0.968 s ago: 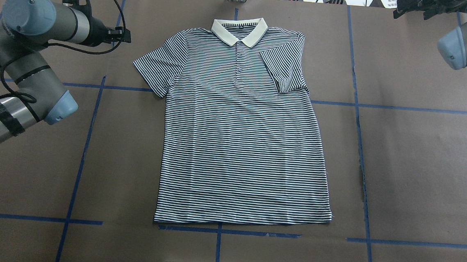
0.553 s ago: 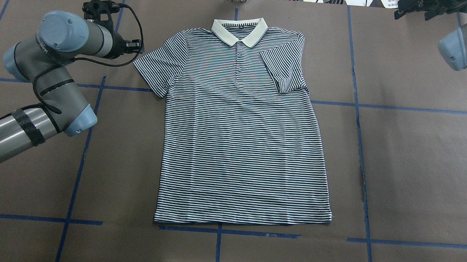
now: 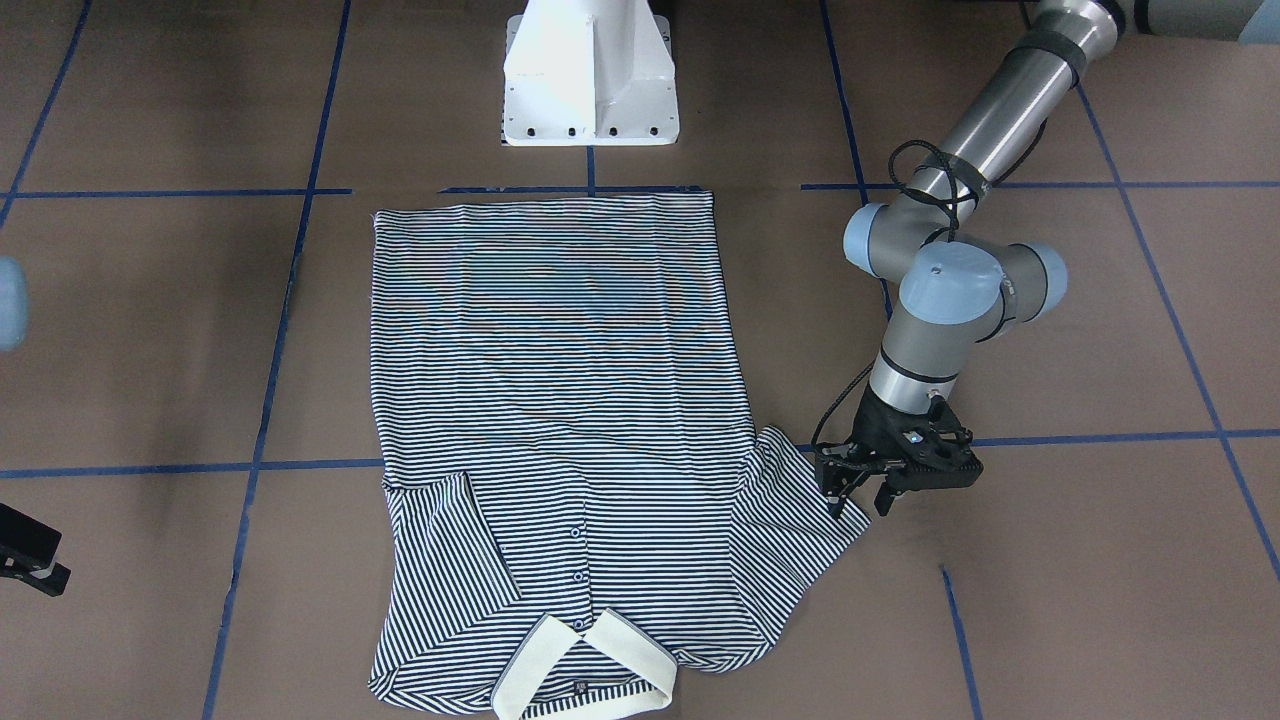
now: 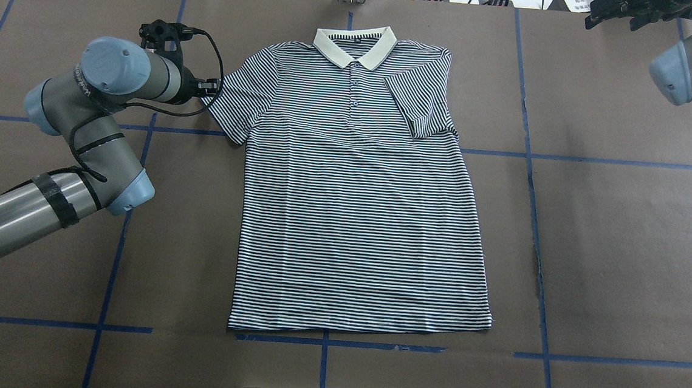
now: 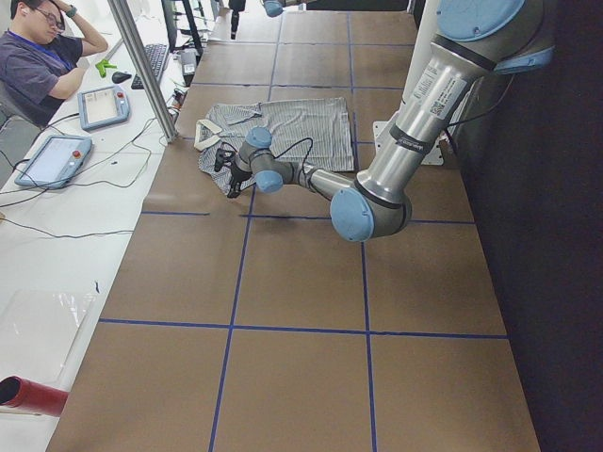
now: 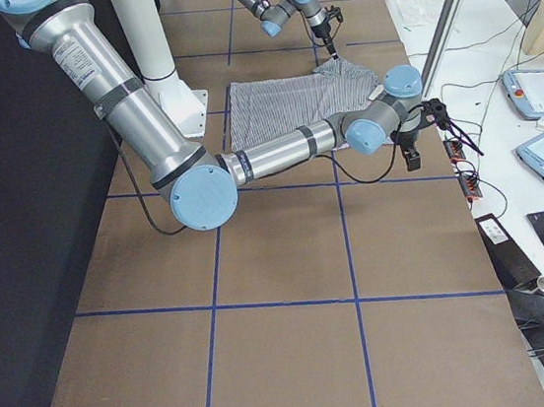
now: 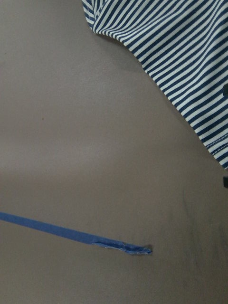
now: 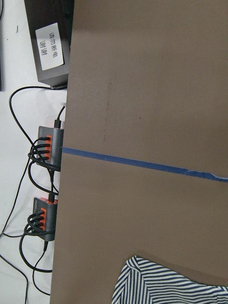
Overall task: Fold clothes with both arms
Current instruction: 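Lower the left gripper onto the sleeve nearest it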
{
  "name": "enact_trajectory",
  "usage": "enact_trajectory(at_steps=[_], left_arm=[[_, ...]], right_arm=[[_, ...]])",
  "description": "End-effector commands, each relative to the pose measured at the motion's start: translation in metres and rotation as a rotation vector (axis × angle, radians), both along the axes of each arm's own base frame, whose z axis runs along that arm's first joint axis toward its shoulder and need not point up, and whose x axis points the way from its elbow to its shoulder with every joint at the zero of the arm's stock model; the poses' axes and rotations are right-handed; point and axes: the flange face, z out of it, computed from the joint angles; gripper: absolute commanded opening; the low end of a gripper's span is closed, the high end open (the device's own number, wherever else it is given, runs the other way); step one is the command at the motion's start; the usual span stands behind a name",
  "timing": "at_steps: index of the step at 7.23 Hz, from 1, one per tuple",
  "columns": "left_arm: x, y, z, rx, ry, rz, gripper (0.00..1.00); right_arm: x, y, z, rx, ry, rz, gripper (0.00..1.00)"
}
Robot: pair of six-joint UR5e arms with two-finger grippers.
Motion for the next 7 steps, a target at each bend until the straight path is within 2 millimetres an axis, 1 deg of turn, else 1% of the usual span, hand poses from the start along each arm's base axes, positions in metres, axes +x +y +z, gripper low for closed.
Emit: enact_trajectory(at_steps=[1,4,5,6,7], left_arm=[[0.0043,-0.0031,0.0012,0.022,-0.023,0.023,0.61],[0.0051,-0.0041,0.0049,0.019,-0.031,0.024,0.59],[0.0054,-0.0043,0.0065,0.025,-0.039,0.031,0.56],[0.0054,-0.0041,0.0058,0.033,-0.038,0.037,0.37],[0.0053,-0.0041,0.0054,0.035,-0.036,0.037,0.00]], right_arm=[[0.0009,-0.0005,-0.0010,0.001,-0.001,0.001,1.00],[0.0010,-0.0002,0.0001,-0.001,-0.001,0.001,1.00],[0.0010,-0.0002,0.0001,-0.001,-0.001,0.001,1.00],[0.0010,-0.0002,0.0001,-0.001,-0.001,0.001,1.00],[0.0009,-0.0005,-0.0010,0.001,-0.001,0.001,1.00]])
